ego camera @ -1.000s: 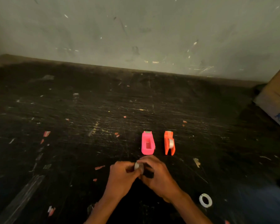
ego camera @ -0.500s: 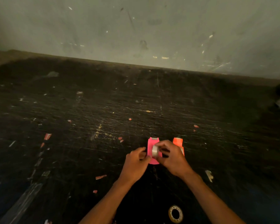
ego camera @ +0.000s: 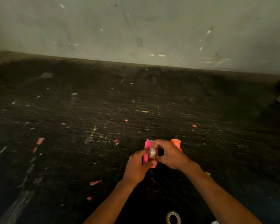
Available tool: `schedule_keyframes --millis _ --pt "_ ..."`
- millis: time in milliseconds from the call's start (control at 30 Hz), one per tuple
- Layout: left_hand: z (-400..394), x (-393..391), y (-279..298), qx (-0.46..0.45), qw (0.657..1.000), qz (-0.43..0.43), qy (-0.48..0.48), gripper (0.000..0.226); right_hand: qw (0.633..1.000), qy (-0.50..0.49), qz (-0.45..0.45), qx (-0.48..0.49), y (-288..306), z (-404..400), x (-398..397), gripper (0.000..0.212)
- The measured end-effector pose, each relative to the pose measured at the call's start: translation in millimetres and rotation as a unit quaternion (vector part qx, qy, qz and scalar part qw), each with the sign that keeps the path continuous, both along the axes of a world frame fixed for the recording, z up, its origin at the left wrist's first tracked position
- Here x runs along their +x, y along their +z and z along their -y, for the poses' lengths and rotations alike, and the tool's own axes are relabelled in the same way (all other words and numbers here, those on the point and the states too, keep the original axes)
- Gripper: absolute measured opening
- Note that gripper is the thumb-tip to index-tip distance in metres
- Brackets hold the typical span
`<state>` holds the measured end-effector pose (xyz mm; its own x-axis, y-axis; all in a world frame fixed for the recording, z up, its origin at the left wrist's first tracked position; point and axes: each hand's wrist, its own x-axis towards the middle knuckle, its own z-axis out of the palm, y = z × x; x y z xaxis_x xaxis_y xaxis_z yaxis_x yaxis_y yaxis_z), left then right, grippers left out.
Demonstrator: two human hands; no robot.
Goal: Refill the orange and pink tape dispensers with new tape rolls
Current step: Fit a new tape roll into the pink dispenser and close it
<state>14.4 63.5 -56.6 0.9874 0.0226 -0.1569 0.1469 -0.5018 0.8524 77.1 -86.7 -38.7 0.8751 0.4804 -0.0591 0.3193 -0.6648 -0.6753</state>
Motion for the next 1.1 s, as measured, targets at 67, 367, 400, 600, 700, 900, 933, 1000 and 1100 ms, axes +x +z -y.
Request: schedule_keyframes --millis 67,367,400,600,700,900,933,1000,1100 --pt "-1.4 0.5 -1.7 0.005 1.000 -0.003 -0.008 0.054 0.999 0.014 0.001 -0.035 7.5 -6.1 0.9 0.016" --pt "-1.4 2.1 6.4 0.053 0.998 0.007 -0.041 0.045 0.990 0.021 0.008 -0.139 20.8 -20.7 -1.4 0.013" --pt "-1.5 2.6 5.9 0.057 0.997 0.008 -0.046 0.042 0.989 0.021 -0.001 -0.148 22.5 -24.2 -1.3 0.013" --pt "-0.8 1.4 7.4 0.060 0.997 0.005 -0.041 0.038 0.989 0.024 -0.028 -0.146 25.5 -26.0 4.3 0.008" --pt "-1.3 -1.8 4.3 0.050 0.998 0.023 -0.036 0.039 0.997 -0.017 -0.018 -0.078 19.8 -16.5 4.5 0.013" --pt "-1.7 -1.4 3.6 0.072 0.995 0.027 -0.065 0.048 0.998 -0.063 0.007 -0.014 12.9 -17.5 7.4 0.021" --pt "-1.9 -1.3 3.0 0.075 0.994 0.033 -0.068 0.048 0.998 -0.054 0.015 -0.019 11.4 -17.4 8.5 0.020" --pt "-2.7 -1.5 2.5 0.077 0.994 0.041 -0.072 0.046 0.998 -0.031 0.032 -0.036 10.5 -17.0 8.7 0.018" --pt "-3.4 0.4 1.8 0.093 0.990 0.055 -0.091 0.052 0.996 -0.034 0.069 -0.046 9.0 -14.6 11.6 0.013"
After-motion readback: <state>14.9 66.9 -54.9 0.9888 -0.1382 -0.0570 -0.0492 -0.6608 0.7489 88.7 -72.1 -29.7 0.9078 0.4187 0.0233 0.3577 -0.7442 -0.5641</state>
